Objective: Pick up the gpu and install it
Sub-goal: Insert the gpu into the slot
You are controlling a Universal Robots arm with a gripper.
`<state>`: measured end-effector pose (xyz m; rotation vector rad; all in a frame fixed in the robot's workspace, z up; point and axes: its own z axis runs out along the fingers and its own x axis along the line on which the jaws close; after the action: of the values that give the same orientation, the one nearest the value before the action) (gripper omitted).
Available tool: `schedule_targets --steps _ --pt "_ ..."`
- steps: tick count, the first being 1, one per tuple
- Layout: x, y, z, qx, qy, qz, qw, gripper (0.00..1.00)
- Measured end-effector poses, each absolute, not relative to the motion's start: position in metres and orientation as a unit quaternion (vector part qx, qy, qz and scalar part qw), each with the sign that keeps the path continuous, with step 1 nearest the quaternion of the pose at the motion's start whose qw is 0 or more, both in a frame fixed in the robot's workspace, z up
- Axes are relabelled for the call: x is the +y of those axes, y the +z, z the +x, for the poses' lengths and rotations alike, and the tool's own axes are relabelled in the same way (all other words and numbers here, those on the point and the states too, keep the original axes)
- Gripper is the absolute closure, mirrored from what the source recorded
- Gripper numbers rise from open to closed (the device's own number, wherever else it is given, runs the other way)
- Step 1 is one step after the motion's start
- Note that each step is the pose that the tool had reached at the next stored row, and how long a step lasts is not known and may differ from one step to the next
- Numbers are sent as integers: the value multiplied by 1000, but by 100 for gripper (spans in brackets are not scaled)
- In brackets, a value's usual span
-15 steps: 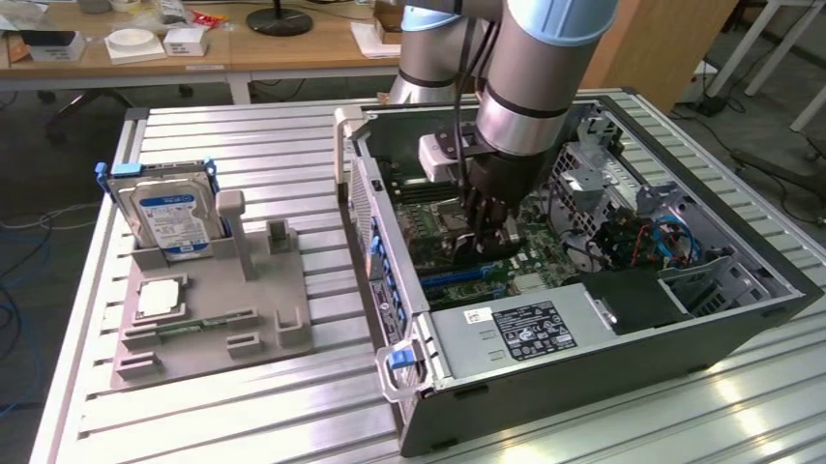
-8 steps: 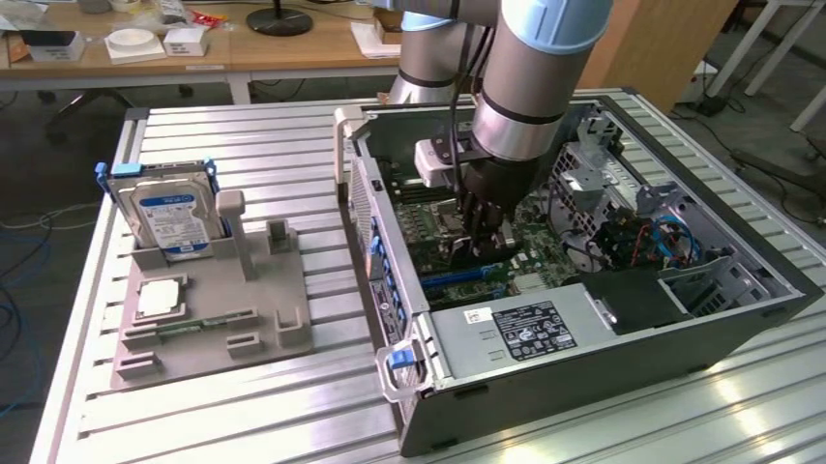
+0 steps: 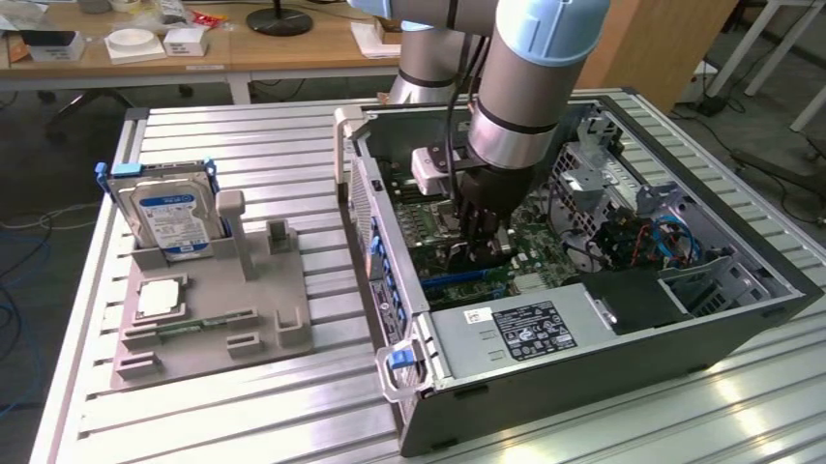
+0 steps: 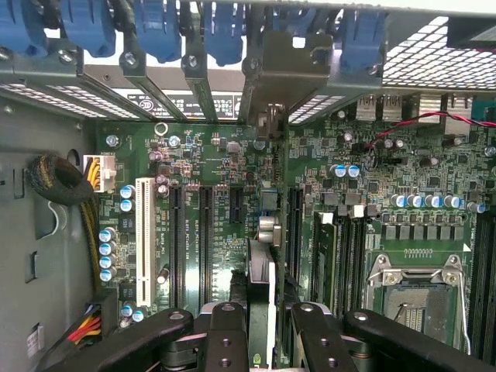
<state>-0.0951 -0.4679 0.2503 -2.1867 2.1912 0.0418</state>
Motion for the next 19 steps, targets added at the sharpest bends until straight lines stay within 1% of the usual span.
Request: schedule_targets --steps 19 --pt "-467 248 -99 703 14 -711 23 73"
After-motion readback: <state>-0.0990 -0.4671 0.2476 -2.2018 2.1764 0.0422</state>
